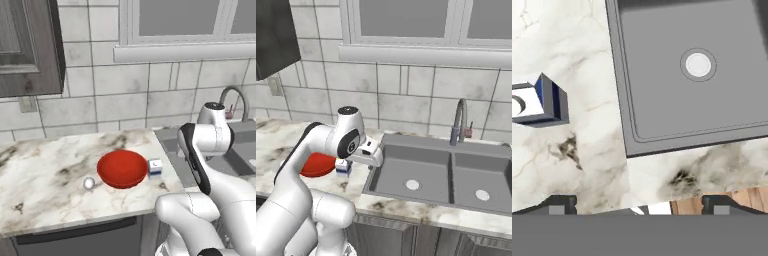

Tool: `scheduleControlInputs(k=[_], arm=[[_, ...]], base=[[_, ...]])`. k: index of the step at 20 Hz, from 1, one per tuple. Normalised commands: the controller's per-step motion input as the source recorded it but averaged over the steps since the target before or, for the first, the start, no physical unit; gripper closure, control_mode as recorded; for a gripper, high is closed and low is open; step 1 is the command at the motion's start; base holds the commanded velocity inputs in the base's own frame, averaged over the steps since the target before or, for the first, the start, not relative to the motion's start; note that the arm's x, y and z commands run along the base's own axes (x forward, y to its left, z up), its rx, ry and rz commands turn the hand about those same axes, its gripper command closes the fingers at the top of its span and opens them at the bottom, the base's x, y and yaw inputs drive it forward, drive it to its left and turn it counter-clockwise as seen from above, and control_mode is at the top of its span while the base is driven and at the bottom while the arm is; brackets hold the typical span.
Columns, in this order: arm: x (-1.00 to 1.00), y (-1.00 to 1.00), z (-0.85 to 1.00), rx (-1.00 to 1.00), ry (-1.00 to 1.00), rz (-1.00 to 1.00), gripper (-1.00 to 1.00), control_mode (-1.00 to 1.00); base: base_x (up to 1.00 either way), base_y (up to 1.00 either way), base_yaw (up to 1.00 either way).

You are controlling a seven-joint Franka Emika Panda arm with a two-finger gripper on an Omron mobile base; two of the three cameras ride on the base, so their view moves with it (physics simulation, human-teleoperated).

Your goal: Gather the eggs and milk located in the vicinity of the sink area and place them right next to the bowl.

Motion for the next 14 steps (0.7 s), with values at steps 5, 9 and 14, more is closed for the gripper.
scheduleControlInputs(k=[5, 9, 14], arm=[[0.00, 0.00, 0.00, 0.00, 0.00, 0.00, -1.00, 1.00], [0.00, 0.00, 0.00, 0.00, 0.00, 0.00, -1.00, 1.00], [0.00, 0.00, 0.00, 0.00, 0.00, 0.00, -1.00, 1.00]], base=[[-0.03, -0.96, 0.01], [-0.08, -1.00, 0.00], [-0.08, -1.00, 0.00]])
